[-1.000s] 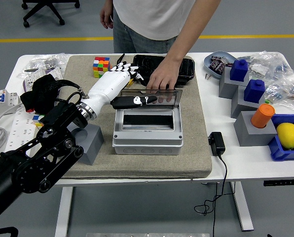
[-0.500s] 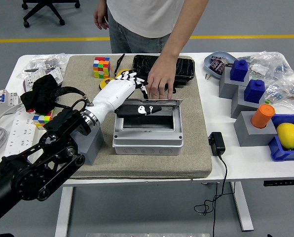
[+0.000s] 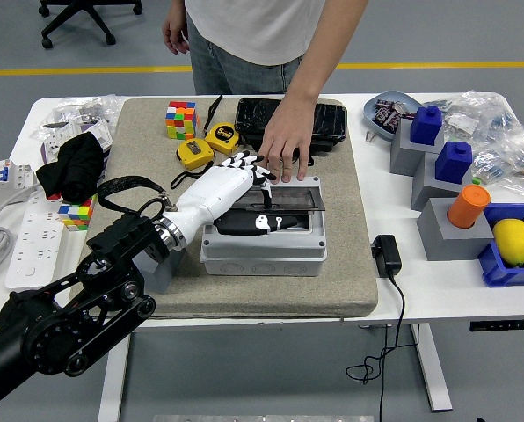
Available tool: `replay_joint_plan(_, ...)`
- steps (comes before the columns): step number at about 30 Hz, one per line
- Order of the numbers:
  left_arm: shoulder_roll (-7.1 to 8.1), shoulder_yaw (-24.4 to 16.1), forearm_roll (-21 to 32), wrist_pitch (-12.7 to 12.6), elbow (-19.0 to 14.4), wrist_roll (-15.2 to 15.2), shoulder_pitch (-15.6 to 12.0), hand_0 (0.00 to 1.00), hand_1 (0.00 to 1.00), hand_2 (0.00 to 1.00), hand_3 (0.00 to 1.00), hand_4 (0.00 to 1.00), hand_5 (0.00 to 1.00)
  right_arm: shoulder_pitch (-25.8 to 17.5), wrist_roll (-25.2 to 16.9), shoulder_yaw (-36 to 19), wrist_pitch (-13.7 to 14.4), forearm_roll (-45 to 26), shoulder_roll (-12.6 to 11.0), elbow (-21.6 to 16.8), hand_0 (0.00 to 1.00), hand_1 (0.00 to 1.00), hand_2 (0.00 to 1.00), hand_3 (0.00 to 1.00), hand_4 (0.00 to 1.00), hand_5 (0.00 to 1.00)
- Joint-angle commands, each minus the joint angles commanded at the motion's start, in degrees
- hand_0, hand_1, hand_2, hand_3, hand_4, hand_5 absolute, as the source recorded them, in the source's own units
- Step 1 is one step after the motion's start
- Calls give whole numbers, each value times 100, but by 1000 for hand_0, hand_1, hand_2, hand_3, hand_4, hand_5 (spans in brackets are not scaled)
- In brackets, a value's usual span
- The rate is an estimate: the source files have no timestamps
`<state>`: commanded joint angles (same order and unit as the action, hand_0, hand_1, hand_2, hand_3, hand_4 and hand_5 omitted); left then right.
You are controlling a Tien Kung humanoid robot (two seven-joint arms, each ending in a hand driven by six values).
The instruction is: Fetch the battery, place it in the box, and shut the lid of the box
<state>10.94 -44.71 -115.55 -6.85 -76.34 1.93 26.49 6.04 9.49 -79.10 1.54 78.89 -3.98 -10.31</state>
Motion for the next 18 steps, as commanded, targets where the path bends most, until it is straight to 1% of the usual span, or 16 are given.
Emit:
replay_joint_plan(10,1,94,13,25,17,5,-81,998,966,793,652,998,998,-16,8,-6,-2,7,5,0,782,706,717,747,998,994)
replay_joint_plan(11,-5,81,8,3,11,-14,-76,998,942,781,650,998,998,-16,10,-5,-2,8,6,0,782,705,717,747,998,993)
replay_joint_plan(16,-28,-93,-33,-119,-45,-115,-55,998,942,781,650,998,998,-7,8,-5,-1,3,5,0,782,705,717,747,998,993)
replay_joint_plan(17,-32,-152,-43,-157,-63,-149,-52,998,900,761,653,998,998,-5,9,-2,-1,4,5,0,782,704,717,747,998,992)
replay_joint_plan(18,-40,-241,-64,-209,-91,-197,-59,998,900,761,653,998,998,-3,10,-8,0,6,5,0,782,704,717,747,998,992)
